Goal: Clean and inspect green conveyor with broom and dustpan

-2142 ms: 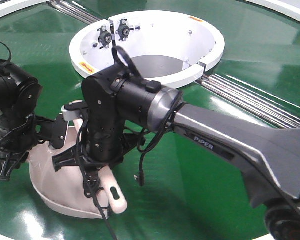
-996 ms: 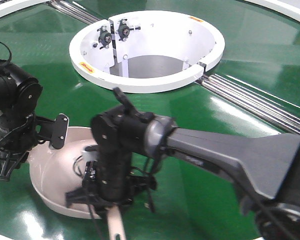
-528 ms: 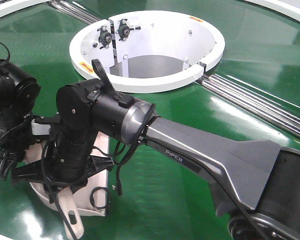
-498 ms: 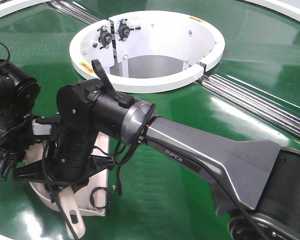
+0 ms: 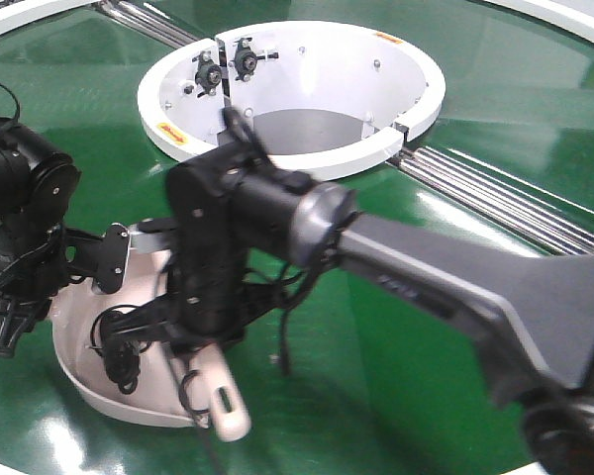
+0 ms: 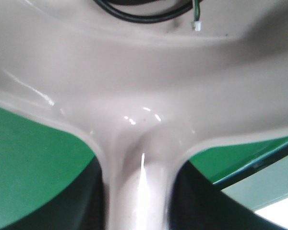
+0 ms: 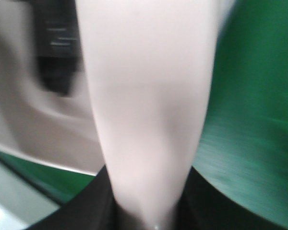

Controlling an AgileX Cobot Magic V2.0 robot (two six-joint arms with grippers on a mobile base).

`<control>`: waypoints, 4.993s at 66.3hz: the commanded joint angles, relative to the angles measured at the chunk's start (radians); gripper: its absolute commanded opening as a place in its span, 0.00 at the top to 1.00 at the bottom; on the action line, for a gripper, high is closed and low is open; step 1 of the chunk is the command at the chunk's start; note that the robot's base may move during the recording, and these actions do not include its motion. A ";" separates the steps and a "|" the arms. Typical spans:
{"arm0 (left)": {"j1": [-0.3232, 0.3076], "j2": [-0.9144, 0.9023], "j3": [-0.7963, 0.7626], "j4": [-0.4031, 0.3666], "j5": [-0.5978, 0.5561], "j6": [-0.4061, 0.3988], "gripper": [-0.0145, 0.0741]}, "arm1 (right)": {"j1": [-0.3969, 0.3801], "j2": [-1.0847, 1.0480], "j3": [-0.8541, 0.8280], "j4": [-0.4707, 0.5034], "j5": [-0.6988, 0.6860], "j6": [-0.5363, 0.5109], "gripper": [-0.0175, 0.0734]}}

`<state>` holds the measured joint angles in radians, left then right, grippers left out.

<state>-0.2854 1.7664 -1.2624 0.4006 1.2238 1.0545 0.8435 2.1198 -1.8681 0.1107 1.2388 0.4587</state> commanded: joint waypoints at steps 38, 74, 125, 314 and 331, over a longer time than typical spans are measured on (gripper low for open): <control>-0.008 -0.040 -0.025 -0.005 0.024 -0.006 0.84 | -0.376 -0.492 0.626 -0.211 -0.076 -0.151 0.80; -0.008 -0.040 -0.025 -0.005 0.024 -0.006 0.84 | -0.621 -0.588 0.772 -0.065 -0.199 -0.411 0.80; -0.008 -0.040 -0.025 -0.005 0.024 -0.006 0.84 | -0.621 -0.588 0.772 -0.046 -0.169 -0.407 0.80; -0.007 -0.038 -0.025 -0.113 -0.022 -0.043 0.32 | -0.621 -0.490 0.772 -0.111 -0.108 -0.408 0.64; -0.007 -0.042 -0.025 -0.139 -0.033 -0.058 0.26 | -0.621 -0.483 0.772 -0.111 -0.138 -0.414 0.40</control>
<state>-0.2866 1.7681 -1.2624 0.2747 1.1932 1.0098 0.2288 1.6711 -1.0735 0.0071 1.1166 0.0562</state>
